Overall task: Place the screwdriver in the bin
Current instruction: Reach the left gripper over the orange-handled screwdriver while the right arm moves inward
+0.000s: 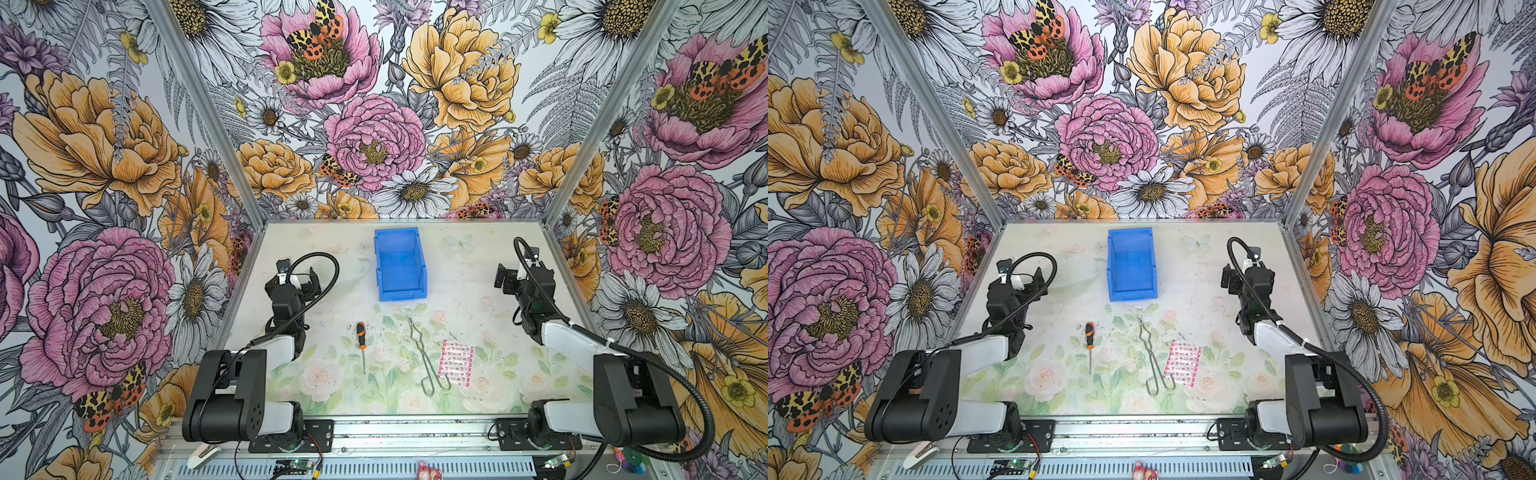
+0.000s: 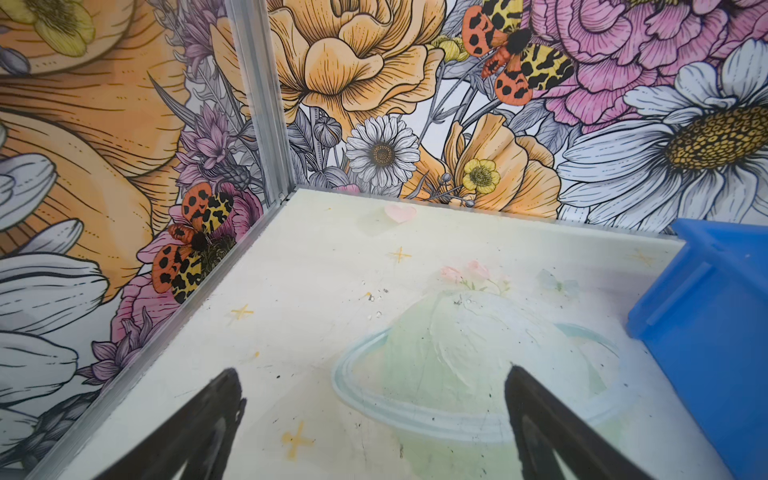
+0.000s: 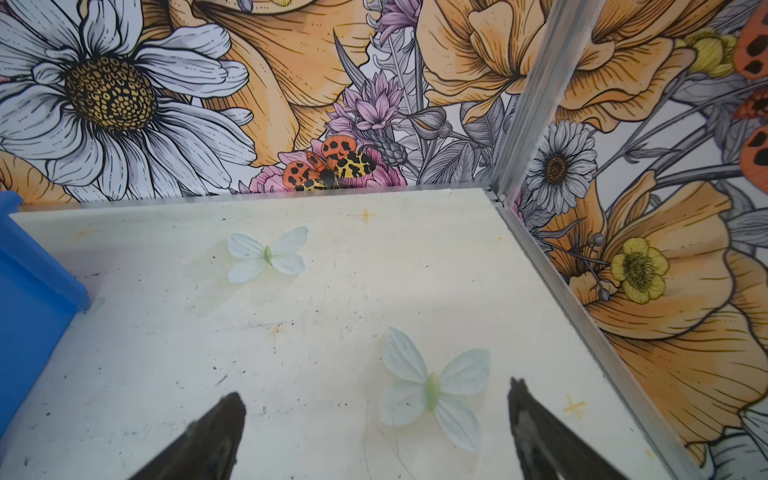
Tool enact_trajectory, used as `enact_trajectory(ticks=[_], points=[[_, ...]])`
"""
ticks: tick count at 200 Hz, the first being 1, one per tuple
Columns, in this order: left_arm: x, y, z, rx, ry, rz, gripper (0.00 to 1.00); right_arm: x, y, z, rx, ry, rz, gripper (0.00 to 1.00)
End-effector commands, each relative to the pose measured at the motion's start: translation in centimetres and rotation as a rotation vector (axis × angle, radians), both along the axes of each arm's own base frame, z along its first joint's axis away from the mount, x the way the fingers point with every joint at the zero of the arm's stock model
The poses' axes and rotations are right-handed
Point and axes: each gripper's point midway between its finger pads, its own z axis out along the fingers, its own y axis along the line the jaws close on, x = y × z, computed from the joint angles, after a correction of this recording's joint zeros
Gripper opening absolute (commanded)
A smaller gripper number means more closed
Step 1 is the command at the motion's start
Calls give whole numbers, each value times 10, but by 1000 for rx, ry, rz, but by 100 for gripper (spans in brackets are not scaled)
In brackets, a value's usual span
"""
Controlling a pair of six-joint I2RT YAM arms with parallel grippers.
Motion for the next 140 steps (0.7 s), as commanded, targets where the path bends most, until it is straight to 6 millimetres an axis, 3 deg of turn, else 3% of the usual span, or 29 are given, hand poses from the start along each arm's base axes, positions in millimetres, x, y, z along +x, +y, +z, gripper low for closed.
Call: enact_trajectory(ticks=[1,36,59,103,140], points=[[-1,-4,9,-27,35,14,99,-13,-1,14,43,37,-79,99],[-5,-17,30,-203,66,-6,99,-26,25,30,129,123,-57,99],[-16,-19,26,-336,160,41,99,-38,57,37,113,169,29,100],[-35,-86,6,-495,401,-201,99,-58,124,38,71,190,207,99],[-56,-116,-12,-530,520,-291,99,-74,202,34,-11,206,500,100]])
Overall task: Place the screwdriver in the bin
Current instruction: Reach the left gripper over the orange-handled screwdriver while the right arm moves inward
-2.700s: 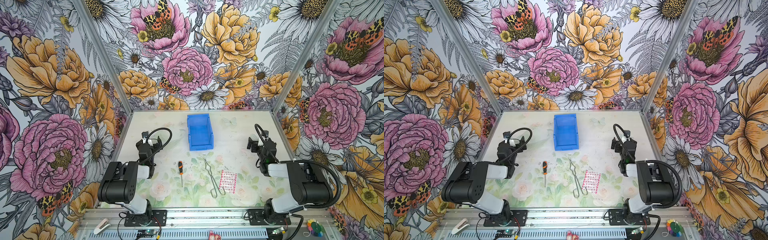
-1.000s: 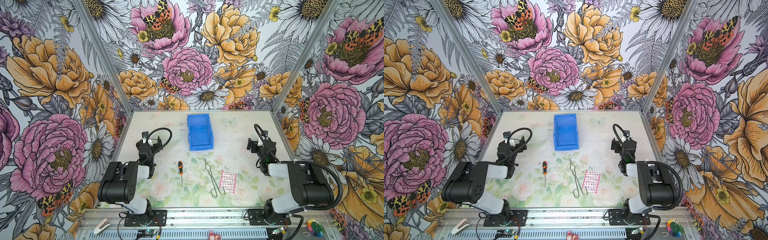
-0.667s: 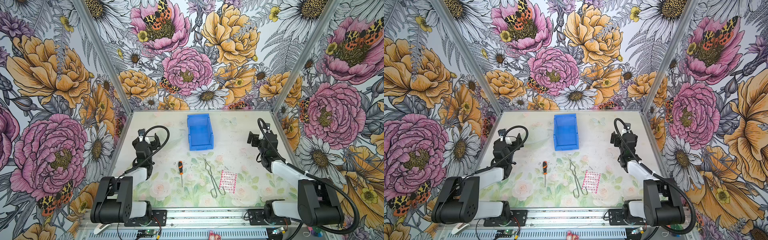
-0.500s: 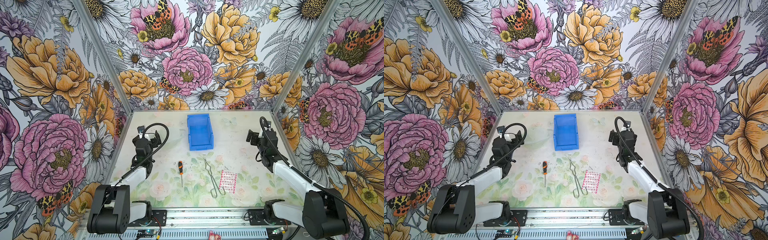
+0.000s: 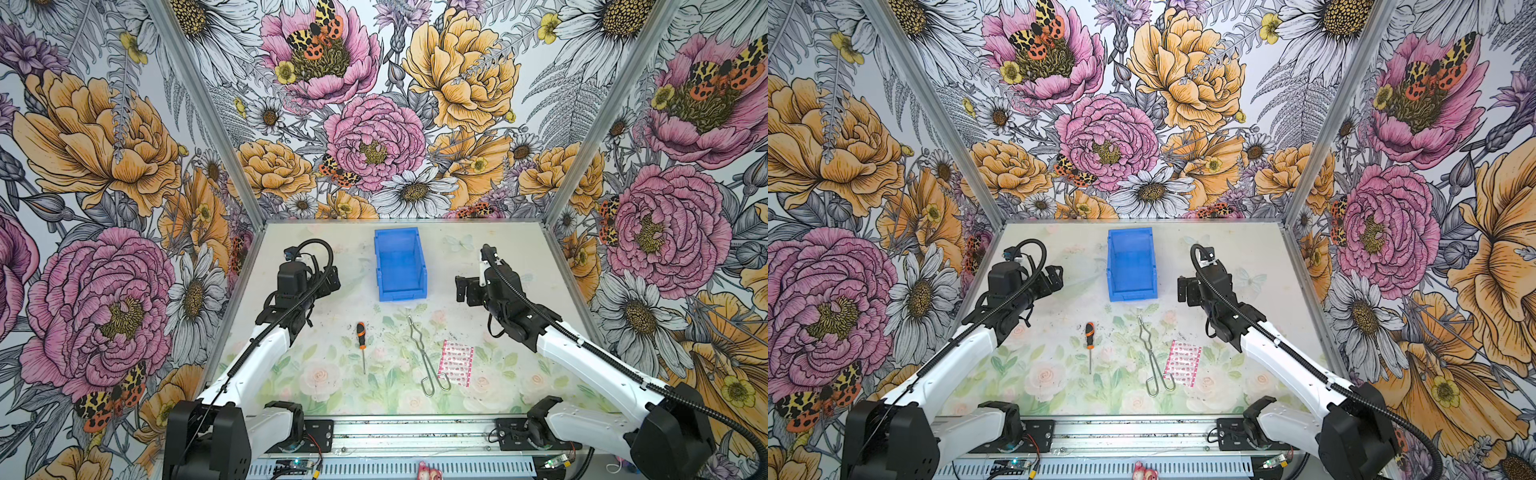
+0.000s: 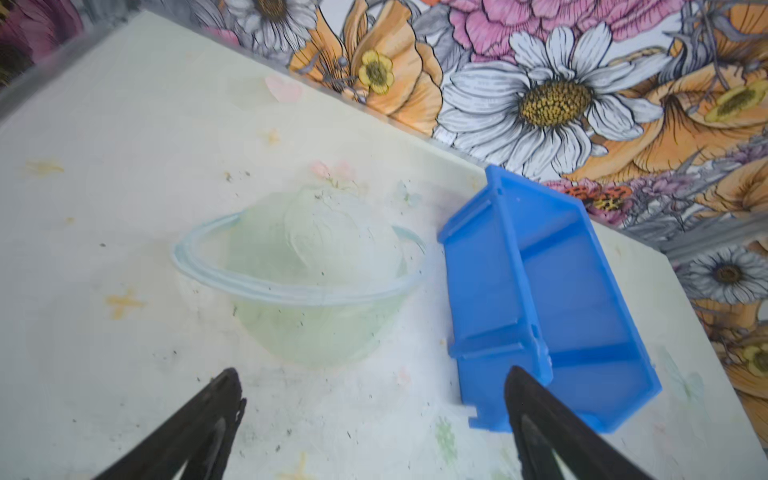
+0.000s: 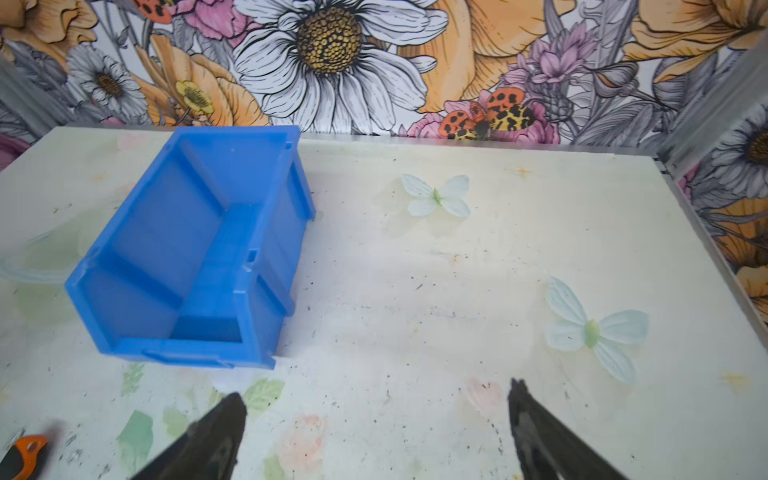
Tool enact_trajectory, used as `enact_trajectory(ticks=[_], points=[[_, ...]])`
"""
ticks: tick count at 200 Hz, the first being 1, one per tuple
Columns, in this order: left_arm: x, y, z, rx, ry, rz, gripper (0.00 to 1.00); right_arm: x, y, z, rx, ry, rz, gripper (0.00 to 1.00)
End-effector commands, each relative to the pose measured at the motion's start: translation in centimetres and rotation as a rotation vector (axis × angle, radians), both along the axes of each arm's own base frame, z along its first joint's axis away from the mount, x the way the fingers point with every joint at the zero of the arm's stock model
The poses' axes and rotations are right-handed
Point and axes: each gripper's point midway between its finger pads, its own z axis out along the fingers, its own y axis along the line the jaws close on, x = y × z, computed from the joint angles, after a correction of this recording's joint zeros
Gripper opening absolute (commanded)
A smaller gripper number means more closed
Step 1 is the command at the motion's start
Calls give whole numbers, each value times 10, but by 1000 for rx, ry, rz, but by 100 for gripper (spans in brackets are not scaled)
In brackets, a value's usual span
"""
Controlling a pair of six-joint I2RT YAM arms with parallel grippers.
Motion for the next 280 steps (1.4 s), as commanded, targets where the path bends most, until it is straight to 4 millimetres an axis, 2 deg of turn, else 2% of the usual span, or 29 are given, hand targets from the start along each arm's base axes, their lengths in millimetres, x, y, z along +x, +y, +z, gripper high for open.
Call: enact_trajectory(ticks=[1,19,45,64,85,88,94,131,192,220,280], points=[[-23,-23,-22,-74,147,-83,99,-8,43,4,-37,-5,173,100],[-30,-31,-30,-64,204,-107,99,-20,79,-1,-52,11,338,100],[-36,-40,-44,-54,286,-132,99,-38,120,-9,-66,34,541,100],[-42,-48,-54,-34,321,-144,99,-50,141,-13,-78,40,661,99],[-48,-57,-62,4,364,-152,99,-59,153,-19,-98,45,756,99],[-49,-58,-63,8,370,-152,99,-68,161,-19,-104,43,794,99],[-51,-61,-64,16,377,-152,99,-73,165,-21,-111,43,824,100],[-60,-68,-74,10,422,-108,99,-89,171,-26,-121,44,929,100],[-69,-80,-111,87,526,-79,98,-119,173,-19,-120,13,1074,99],[-72,-83,-127,126,569,-66,94,-128,169,-16,-101,7,1092,100],[-77,-97,-138,204,611,-46,79,-145,151,-15,-64,3,1078,99]])
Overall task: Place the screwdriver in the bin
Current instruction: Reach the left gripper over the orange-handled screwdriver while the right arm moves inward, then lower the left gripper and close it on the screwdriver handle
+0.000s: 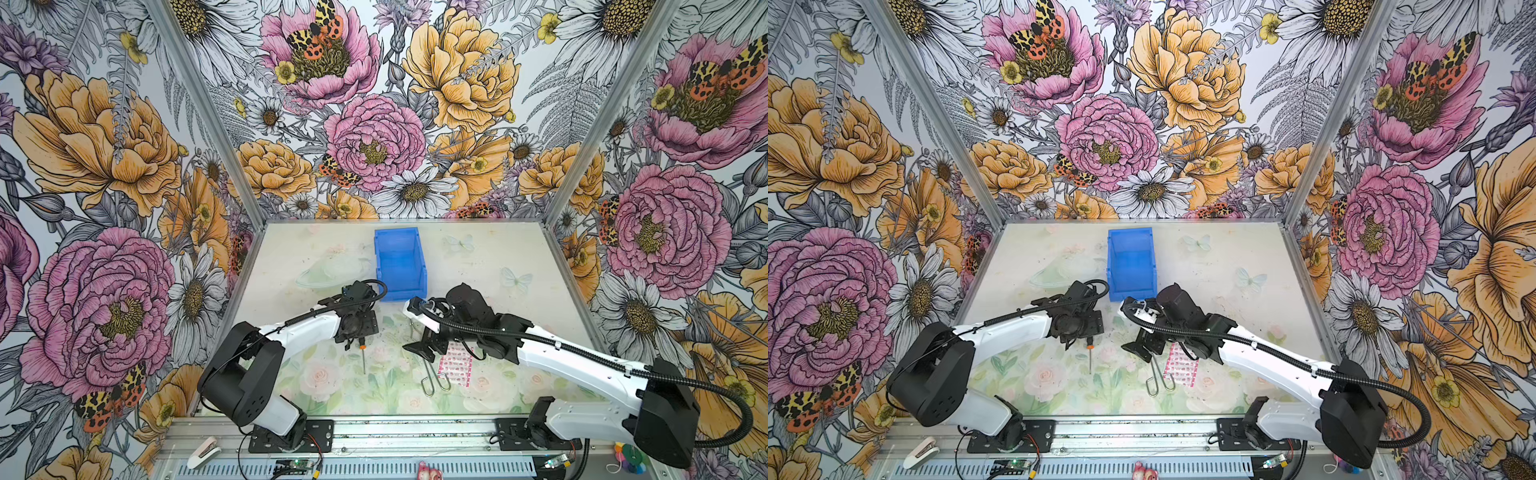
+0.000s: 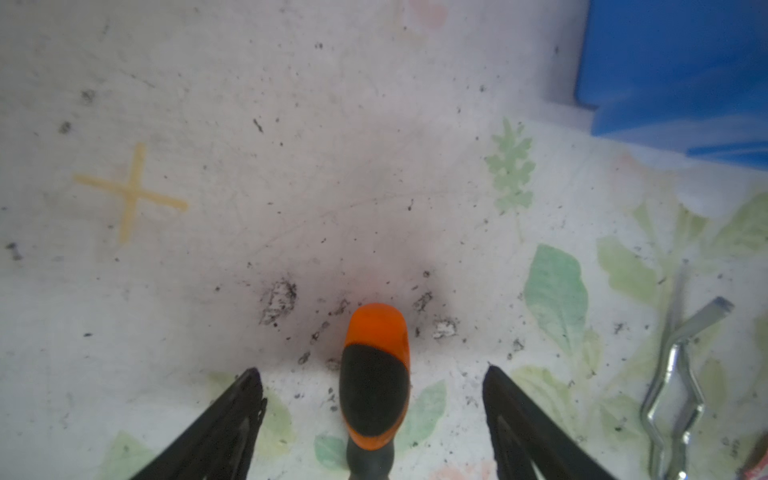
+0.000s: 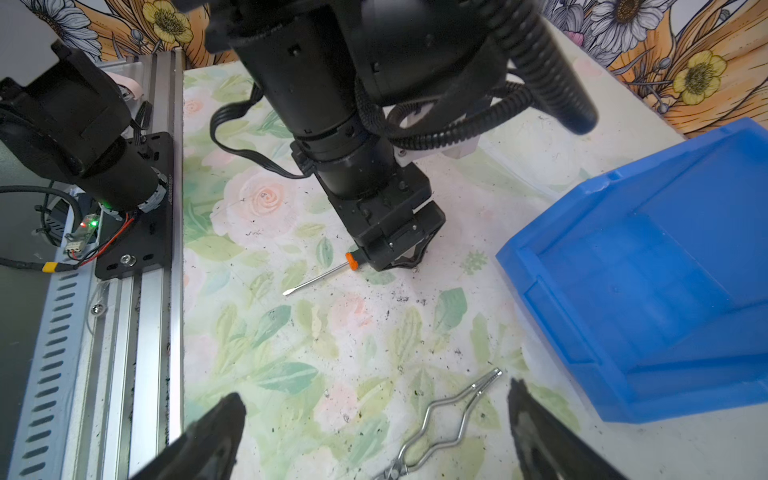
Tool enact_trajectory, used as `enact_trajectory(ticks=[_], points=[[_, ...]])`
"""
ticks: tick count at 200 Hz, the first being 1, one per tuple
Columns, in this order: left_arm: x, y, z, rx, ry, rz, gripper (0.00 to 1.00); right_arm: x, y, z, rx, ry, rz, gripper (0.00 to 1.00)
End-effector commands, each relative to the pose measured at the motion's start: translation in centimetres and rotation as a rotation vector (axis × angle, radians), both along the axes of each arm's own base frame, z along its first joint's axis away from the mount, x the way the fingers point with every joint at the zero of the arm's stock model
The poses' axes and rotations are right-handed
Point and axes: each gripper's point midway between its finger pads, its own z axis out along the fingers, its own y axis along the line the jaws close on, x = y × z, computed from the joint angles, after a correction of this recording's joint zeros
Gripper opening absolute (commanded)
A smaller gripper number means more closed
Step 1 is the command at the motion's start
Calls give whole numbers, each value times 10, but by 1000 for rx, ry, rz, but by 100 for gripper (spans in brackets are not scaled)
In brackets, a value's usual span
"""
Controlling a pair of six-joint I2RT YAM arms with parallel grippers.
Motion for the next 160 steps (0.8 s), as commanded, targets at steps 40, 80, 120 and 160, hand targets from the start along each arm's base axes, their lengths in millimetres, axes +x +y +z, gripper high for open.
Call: enact_trajectory(ticks=[40,80,120,160], points=[[-2,8,-4,163,23,10,72,-7,-8,6,29,3,-12,100],[-6,13,-8,205,44,8,60,-3,-8,11,40,6,-29,100],[-5,10,-10,211,54,0,45,3,-8,8,30,2,-30,99],[-1,5,-11,201,60,1,35,8,-9,12,38,-4,-34,99]])
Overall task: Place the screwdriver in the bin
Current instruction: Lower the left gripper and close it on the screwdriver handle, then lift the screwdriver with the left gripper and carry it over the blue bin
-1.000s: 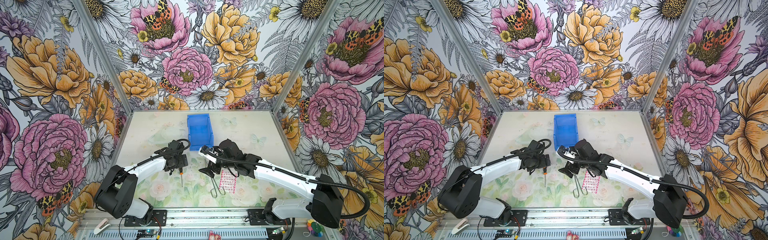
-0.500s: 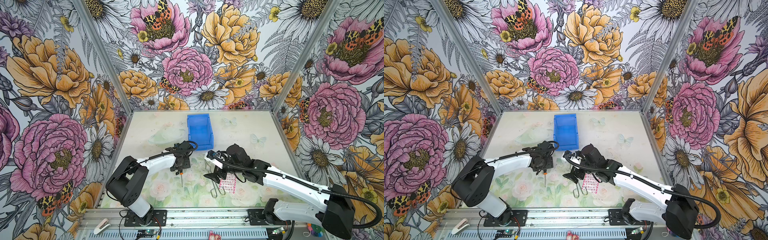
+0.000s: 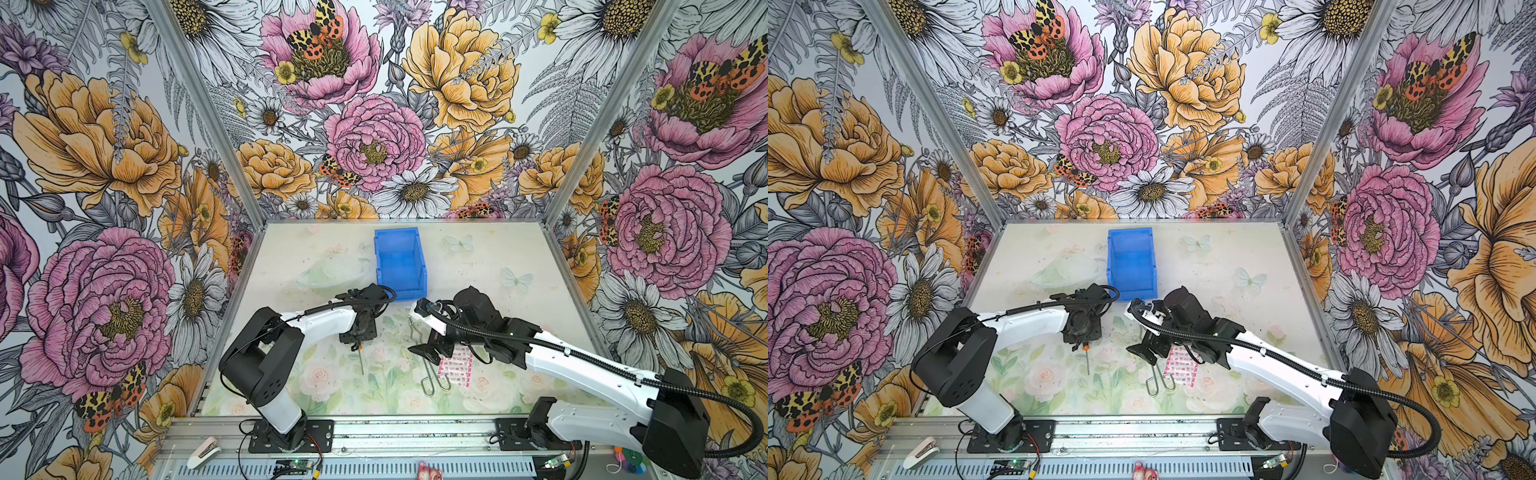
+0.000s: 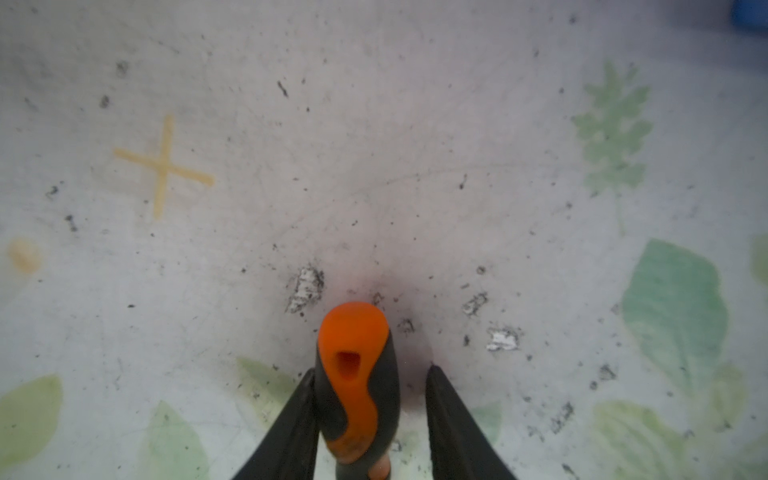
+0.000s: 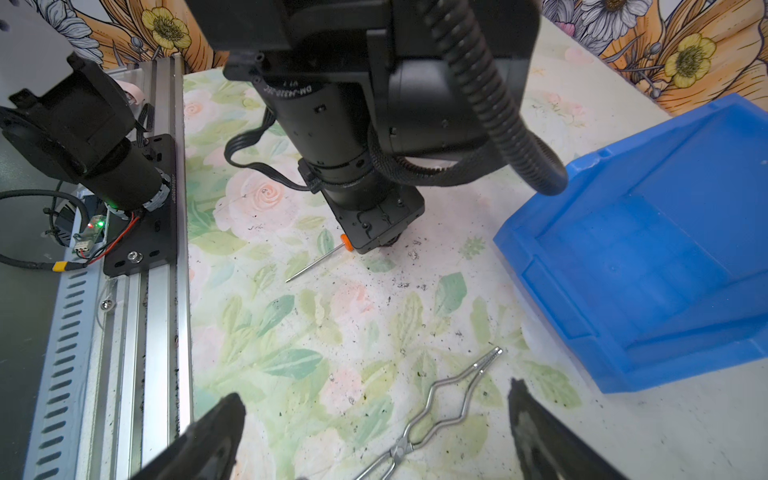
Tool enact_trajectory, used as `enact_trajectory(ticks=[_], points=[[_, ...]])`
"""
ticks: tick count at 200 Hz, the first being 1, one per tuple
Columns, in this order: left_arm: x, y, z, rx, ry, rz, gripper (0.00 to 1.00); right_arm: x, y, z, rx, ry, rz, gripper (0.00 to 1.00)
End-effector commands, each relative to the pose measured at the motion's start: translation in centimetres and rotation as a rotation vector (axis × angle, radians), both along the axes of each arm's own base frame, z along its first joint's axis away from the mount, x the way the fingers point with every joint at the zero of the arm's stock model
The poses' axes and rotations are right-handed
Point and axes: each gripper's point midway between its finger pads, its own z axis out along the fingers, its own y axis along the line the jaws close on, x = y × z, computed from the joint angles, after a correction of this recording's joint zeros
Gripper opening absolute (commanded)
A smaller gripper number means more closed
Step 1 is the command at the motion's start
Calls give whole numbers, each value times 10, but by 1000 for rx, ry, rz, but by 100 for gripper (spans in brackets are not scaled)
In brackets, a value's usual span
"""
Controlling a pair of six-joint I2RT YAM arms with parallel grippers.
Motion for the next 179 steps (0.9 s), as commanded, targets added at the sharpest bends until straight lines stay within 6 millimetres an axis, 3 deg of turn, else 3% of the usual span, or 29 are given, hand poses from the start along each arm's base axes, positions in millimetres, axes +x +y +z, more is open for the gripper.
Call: enact_trajectory(ticks=[1,62,106,126,179], points=[[7,-5,5,4,-17,-1,34,6,4,14,29,-24,8,99],[9,-13,21,-30,-50,-10,1,22,-7,24,57,-25,-43,99],[14,-27,49,-41,-109,-51,0,34,-21,35,103,-16,-123,99],[21,-38,69,-51,-144,-84,0,49,-36,38,101,-23,-231,100],[63,-77,134,-98,-254,-169,0,80,-82,44,173,-22,-446,100]])
